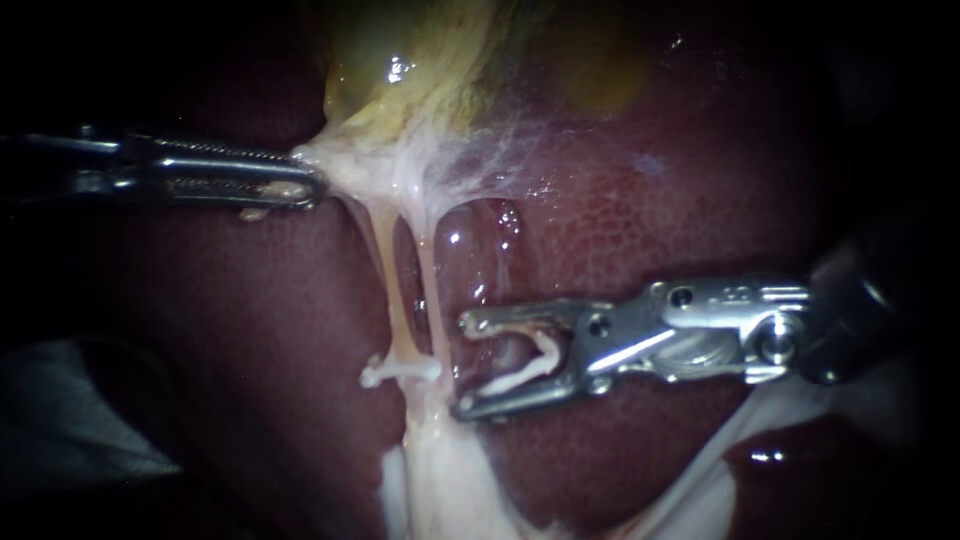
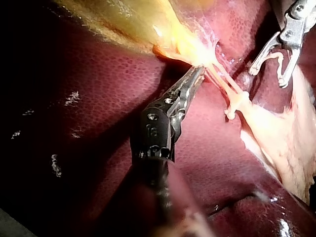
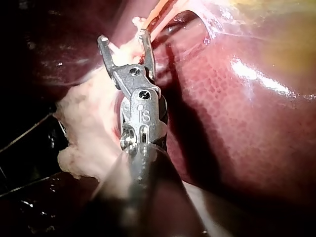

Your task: Clipping second clip left tube

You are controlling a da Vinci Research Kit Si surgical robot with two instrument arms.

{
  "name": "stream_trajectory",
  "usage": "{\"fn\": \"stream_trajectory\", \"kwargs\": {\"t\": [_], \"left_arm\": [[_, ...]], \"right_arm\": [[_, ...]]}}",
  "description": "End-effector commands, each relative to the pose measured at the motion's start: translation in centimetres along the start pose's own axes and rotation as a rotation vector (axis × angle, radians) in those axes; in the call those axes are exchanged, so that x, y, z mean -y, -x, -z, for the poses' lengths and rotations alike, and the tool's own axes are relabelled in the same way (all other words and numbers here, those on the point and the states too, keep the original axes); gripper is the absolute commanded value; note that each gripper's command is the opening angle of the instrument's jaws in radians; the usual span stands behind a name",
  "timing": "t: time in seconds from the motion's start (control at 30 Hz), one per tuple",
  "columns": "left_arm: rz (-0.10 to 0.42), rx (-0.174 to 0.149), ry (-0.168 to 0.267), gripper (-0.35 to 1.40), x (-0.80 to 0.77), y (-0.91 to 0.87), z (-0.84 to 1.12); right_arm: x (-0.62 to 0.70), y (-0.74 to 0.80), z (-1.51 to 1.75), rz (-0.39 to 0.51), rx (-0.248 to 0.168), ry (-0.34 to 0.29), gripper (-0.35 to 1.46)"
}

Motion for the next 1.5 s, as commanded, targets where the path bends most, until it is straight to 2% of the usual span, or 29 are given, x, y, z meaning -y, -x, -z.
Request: {"fn": "stream_trajectory", "kwargs": {"t": [0.03,0.27,0.53,0.8,1.17,1.27,1.5], "left_arm": [[0.0,0.0,-0.001,-0.35,-0.01,-0.01,0.0],[0.0,0.0,0.0,-0.35,-0.01,0.0,-0.01],[0.0,0.0,-0.001,-0.35,-0.03,0.0,-0.01],[0.001,0.0,-0.001,-0.35,-0.03,-0.01,-0.02],[0.001,0.0,-0.001,-0.35,-0.04,-0.01,-0.01],[0.001,0.0,-0.001,-0.35,-0.04,0.0,-0.01],[0.001,0.0,-0.001,-0.35,-0.04,-0.01,-0.02]], "right_arm": [[-0.01,0.0,-0.03,-0.004,-0.005,-0.004,0.5],[-0.15,0.05,-0.2,-0.025,-0.011,-0.013,0.5],[-0.35,0.19,-0.3,-0.024,-0.009,-0.007,0.5],[-0.46,0.26,-0.3,-0.026,-0.009,-0.008,0.5],[-0.59,0.4,-0.52,-0.029,0.002,-0.058,0.5],[-0.61,0.38,-0.59,-0.026,-0.001,-0.061,0.5],[-0.66,0.28,-0.79,-0.041,-0.051,-0.093,0.5]]}}
